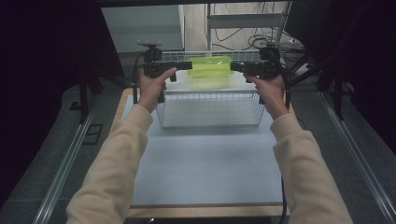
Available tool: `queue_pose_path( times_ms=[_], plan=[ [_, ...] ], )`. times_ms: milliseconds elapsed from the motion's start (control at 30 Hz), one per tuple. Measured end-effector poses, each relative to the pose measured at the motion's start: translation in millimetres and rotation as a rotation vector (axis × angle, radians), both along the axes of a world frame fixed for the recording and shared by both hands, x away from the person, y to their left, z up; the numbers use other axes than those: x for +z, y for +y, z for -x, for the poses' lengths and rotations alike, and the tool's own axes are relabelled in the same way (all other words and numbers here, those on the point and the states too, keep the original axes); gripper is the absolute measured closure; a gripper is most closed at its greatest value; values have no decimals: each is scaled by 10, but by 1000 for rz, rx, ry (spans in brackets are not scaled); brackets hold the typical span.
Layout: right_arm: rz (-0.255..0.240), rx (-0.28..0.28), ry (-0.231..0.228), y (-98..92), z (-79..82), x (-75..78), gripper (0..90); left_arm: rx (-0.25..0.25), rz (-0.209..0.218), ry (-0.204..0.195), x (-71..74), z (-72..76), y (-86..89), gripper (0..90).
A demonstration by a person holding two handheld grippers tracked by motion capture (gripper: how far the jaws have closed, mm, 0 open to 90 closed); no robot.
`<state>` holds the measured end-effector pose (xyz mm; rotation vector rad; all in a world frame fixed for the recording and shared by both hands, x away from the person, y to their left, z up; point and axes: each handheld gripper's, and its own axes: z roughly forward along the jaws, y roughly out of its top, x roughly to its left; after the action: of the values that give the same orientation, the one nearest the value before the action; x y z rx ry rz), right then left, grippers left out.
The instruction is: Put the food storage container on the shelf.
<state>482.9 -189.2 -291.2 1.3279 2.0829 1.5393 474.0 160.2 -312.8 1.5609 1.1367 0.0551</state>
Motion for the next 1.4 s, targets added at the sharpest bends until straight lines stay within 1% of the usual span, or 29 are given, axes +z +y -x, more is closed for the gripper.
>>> queue_pose_path(
  times_ms=[100,200,233,267,300,333,400,433,500,600,633,667,733,767,833,900,967,1000,1033,1067,1100,1133,1167,1200,1233,1267,1333,1367,1400],
  plan=[
    [-2,29,-9,-84,83,-41,310,3,-11,-23,1,138,34,231],
    [-17,45,-17,-141,135,-86,306,-6,-63,-34,-30,276,29,225],
    [-22,58,-18,-197,199,-142,304,-6,-63,-45,-57,370,26,224],
    [-16,65,-21,-226,237,-170,303,-6,-63,-45,-57,370,26,225],
    [-10,73,-25,-251,278,-198,301,-9,-70,-64,-84,469,35,225],
    [-10,73,-25,-251,278,-198,301,-9,-70,-64,-84,469,35,225],
    [2,88,-32,-298,372,-250,297,-27,-69,-76,-130,567,47,225],
    [8,97,-42,-324,424,-277,295,-43,-60,-73,-163,617,53,224],
    [17,113,-60,-371,540,-335,289,-65,-52,-78,-257,750,79,217],
    [21,145,-69,-434,721,-446,275,-92,-31,-85,-404,935,128,218],
    [38,157,-79,-465,847,-538,270,-97,-28,-87,-442,983,140,218],
    [38,157,-79,-465,847,-538,270,-105,-22,-92,-496,1047,155,218],
    [54,174,-80,-488,967,-645,258,-113,-22,-96,-602,1179,180,218],
    [54,191,-76,-508,1096,-776,250,-112,-25,-102,-668,1263,193,220],
    [53,196,-76,-514,1136,-819,247,-117,-41,-106,-760,1372,208,219],
    [51,209,-81,-529,1246,-937,243,-115,-58,-110,-874,1490,228,219],
    [61,217,-84,-543,1362,-1059,242,-110,-90,-111,-999,1606,244,217],
    [78,220,-94,-553,1423,-1119,242,-111,-91,-100,-1065,1657,250,217],
    [107,220,-118,-569,1548,-1248,242,-119,-99,-95,-1131,1699,262,216],
    [115,228,-118,-584,1599,-1315,242,-115,-113,-93,-1193,1744,267,216],
    [115,228,-118,-584,1599,-1315,242,-110,-126,-90,-1255,1783,266,216],
    [99,238,-94,-611,1679,-1460,241,-109,-134,-84,-1315,1819,263,216],
    [89,249,-71,-627,1707,-1531,241,-109,-141,-85,-1375,1844,265,217],
    [89,249,-71,-627,1707,-1531,241,-111,-144,-81,-1431,1867,263,217],
    [83,253,-49,-641,1729,-1599,239,-112,-145,-72,-1483,1888,256,217],
    [87,256,-36,-651,1742,-1660,237,-109,-150,-71,-1534,1902,248,218],
    [109,252,-25,-659,1760,-1754,234,-121,-180,-52,-1611,1900,214,221],
    [128,247,-15,-661,1757,-1823,231,-119,-180,-50,-1639,1899,201,223],
    [128,247,-15,-661,1757,-1823,231,-120,-176,-46,-1663,1897,190,223]
  ],
)
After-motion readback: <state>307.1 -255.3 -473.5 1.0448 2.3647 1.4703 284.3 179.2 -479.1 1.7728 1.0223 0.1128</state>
